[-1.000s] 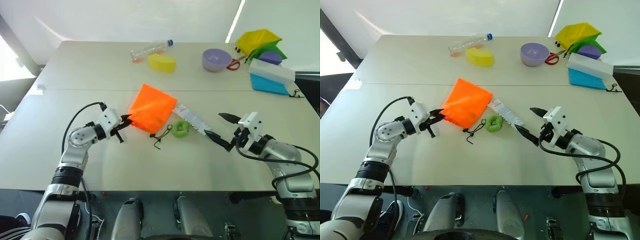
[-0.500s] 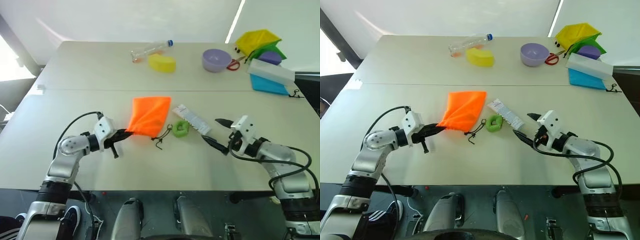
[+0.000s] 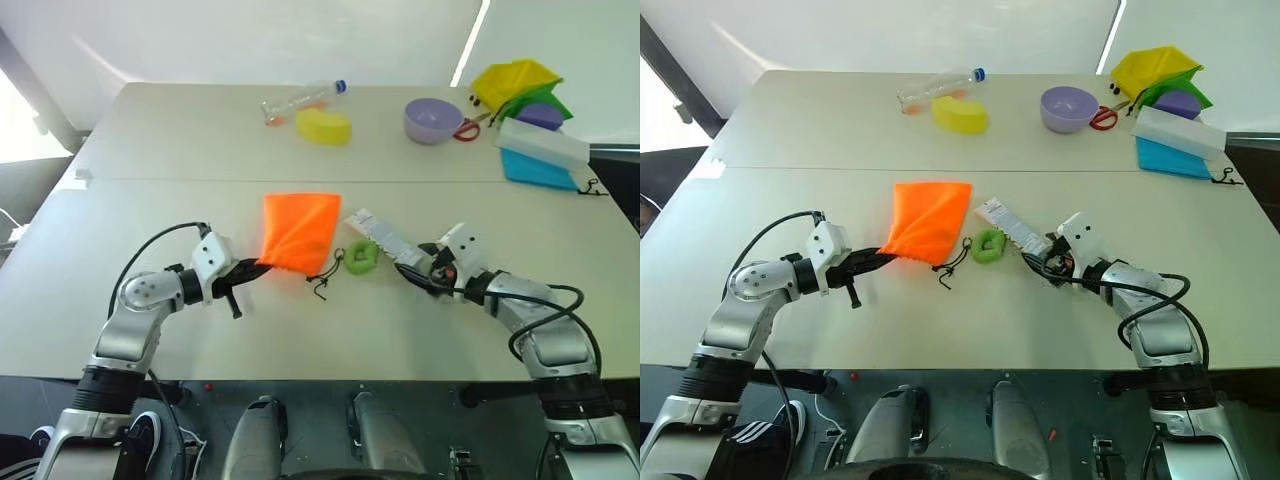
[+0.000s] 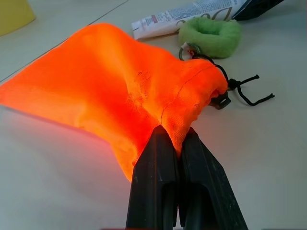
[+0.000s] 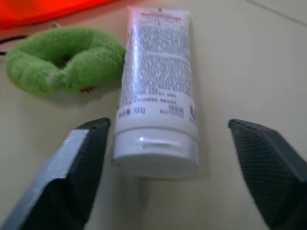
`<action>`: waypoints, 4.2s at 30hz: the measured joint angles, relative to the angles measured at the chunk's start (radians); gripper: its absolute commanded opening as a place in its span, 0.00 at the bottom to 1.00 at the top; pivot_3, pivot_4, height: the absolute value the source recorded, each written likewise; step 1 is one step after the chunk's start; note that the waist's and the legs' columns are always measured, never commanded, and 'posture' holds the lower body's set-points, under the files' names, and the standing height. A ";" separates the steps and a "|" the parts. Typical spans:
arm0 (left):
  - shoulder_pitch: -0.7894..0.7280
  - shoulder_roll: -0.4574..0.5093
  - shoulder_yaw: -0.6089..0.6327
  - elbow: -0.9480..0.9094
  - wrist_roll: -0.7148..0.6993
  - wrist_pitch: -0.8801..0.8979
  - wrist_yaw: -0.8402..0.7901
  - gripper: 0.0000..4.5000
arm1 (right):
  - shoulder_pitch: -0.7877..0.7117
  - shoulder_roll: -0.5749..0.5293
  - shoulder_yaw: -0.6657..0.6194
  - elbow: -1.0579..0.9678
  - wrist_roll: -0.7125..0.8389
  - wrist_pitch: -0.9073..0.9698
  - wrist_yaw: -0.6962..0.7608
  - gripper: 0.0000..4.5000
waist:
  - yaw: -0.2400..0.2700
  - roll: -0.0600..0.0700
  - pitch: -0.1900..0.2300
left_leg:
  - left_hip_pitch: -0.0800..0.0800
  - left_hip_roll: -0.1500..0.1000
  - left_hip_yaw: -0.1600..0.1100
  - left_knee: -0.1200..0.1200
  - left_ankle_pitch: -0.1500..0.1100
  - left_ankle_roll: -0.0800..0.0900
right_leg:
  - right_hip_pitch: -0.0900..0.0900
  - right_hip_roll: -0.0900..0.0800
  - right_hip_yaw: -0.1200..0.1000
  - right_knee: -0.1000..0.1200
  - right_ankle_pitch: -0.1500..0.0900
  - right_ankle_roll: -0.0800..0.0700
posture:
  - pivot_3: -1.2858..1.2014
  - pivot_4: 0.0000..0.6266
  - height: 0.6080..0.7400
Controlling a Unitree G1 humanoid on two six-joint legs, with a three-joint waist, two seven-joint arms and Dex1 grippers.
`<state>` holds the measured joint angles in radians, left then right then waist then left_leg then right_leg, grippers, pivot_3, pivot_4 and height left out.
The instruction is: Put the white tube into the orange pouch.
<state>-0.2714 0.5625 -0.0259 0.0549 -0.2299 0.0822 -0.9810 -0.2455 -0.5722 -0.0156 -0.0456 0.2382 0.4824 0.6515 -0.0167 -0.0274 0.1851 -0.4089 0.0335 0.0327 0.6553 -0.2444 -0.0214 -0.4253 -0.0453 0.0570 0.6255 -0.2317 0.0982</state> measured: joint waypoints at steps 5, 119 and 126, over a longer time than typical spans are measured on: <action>0.000 0.000 0.000 0.000 0.000 0.000 0.001 0.00 | 0.000 0.002 0.000 0.000 0.001 0.002 0.000 0.39 | 0.000 0.000 0.000 | 0.000 0.000 0.000 0.001 0.000 0.000 | 0.000 0.000 0.000 0.001 0.000 0.000 | 0.52 0.24 1.00; -0.079 -0.113 -0.075 -0.103 -0.063 0.223 0.129 0.00 | -0.110 0.366 0.221 -0.176 -0.038 0.272 -0.309 0.39 | -0.008 0.000 0.000 | -0.004 0.000 -0.005 0.007 0.000 0.000 | -0.002 0.000 -0.002 0.002 0.000 -0.001 | 0.52 0.24 1.00; -0.076 -0.122 -0.077 -0.103 -0.057 0.210 0.137 0.00 | -0.222 0.406 0.302 -0.051 -0.087 0.250 -0.292 0.39 | -0.024 0.000 0.000 | -0.005 0.000 -0.005 0.006 0.000 0.000 | -0.002 0.000 -0.002 0.002 0.000 -0.001 | 0.52 0.24 1.00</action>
<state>-0.3471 0.4405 -0.1033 -0.0482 -0.2864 0.2927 -0.8440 -0.4675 -0.1663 0.2866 -0.0968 0.1510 0.7324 0.3597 -0.0403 -0.0276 0.1852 -0.4136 0.0334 0.0278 0.6616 -0.2448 -0.0211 -0.4277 -0.0457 0.0551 0.6278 -0.2319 0.0974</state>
